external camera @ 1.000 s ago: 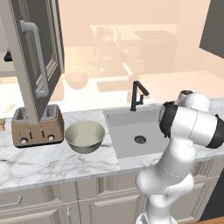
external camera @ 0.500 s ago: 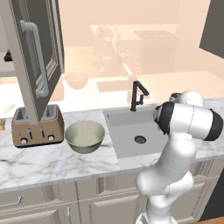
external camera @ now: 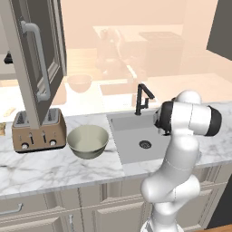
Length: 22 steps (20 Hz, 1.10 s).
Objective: Pick the mug and place it in the sink. Pick the bowl and place it in the open cabinet and then close the cabinet.
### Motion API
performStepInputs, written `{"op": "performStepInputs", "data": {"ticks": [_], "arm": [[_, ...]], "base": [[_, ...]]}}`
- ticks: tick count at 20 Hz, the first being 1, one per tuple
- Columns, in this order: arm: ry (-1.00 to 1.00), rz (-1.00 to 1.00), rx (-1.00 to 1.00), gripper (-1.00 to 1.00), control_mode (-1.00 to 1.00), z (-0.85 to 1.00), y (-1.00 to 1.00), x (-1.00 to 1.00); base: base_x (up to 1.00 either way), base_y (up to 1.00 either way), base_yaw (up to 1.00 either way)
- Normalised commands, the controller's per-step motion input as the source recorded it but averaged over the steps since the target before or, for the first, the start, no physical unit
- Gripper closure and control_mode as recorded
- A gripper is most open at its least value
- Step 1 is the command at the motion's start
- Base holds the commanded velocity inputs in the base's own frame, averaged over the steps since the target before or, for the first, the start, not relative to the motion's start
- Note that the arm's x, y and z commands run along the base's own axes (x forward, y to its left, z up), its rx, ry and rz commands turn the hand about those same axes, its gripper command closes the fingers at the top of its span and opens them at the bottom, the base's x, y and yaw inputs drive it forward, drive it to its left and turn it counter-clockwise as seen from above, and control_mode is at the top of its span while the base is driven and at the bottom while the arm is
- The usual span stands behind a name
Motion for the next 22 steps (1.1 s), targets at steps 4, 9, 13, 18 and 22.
{"op": "performStepInputs", "data": {"ticks": [4, 9, 13, 18, 22], "arm": [[0.05, 0.0, 0.02, 1.0, -1.0, -0.07, 0.26, 0.05], [0.01, -0.02, 0.0, 1.0, -1.0, -0.16, 0.18, 0.0], [0.0, -0.07, 0.0, 1.0, -1.0, -0.3, 0.02, 0.0], [0.0, -0.07, 0.01, 1.0, -1.0, -0.31, 0.0, 0.04], [0.0, -0.09, 0.0, 1.0, -1.0, -0.25, 0.09, 0.08]], "base": [[0.0, 0.0, 0.0], [0.0, 0.0, 0.0], [0.0, 0.0, 0.0], [0.0, 0.0, 0.0], [0.0, 0.0, 0.0]]}}
